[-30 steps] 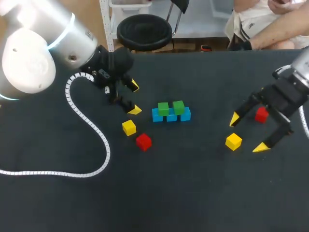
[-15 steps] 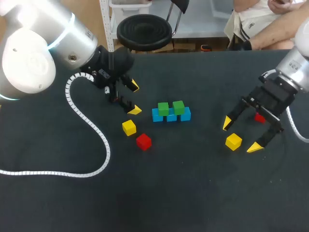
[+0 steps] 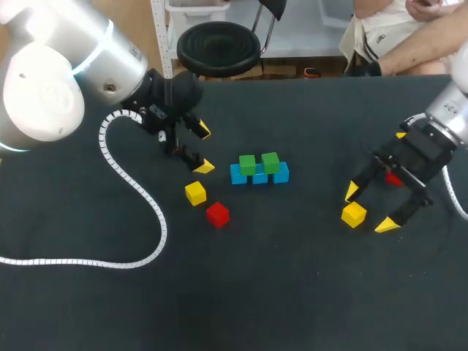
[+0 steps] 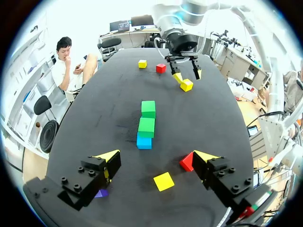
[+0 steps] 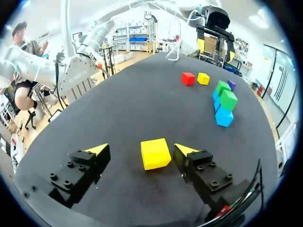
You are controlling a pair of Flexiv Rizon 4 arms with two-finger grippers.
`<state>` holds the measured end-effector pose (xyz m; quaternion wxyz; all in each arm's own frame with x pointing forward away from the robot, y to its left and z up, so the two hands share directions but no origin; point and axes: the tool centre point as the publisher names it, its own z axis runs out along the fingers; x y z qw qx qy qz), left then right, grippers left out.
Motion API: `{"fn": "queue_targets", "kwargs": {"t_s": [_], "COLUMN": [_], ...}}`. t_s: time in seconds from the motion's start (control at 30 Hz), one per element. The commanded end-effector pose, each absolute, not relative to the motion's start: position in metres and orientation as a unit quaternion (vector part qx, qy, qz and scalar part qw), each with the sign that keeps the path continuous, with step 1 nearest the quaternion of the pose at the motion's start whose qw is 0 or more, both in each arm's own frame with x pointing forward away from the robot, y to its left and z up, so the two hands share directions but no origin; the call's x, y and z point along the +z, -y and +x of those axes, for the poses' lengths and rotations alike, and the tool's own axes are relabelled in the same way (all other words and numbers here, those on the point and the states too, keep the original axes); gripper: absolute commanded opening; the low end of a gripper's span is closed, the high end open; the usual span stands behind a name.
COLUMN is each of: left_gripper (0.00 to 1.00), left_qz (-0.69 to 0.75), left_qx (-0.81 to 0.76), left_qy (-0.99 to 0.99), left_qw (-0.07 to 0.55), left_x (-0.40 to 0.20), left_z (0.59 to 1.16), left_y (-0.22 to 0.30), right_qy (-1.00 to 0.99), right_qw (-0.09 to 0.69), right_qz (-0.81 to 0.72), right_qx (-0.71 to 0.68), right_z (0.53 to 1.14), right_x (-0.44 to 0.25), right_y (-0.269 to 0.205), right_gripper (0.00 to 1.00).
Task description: Place the blue cubes, place green cubes on the blue cubes, place the yellow cubes on the green cubes, then place the red cubes on the yellow cubes, and place purple cube on the red cubes.
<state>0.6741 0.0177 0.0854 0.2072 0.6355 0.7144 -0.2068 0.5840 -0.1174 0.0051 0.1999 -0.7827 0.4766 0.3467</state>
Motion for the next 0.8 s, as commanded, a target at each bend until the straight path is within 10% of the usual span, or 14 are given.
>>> {"fn": "queue_targets", "kwargs": {"t_s": [0.03,0.8], "left_gripper": [1.00,1.00], "left_qz": [0.636,0.636], "left_qx": [-0.207,-0.207], "left_qy": [-0.714,-0.714], "left_qw": [0.208,0.208], "left_x": [0.085,0.085], "left_z": [0.674,0.674], "left_y": [-0.019,-0.019], "right_qy": [-0.478,-0.472], "right_qw": [0.207,0.197], "right_qz": [-0.784,-0.790], "right_qx": [0.337,0.338], "right_z": [0.579,0.593], "right_x": [0.008,0.002], "right_y": [0.114,0.103], "right_gripper": [0.96,0.44]}}
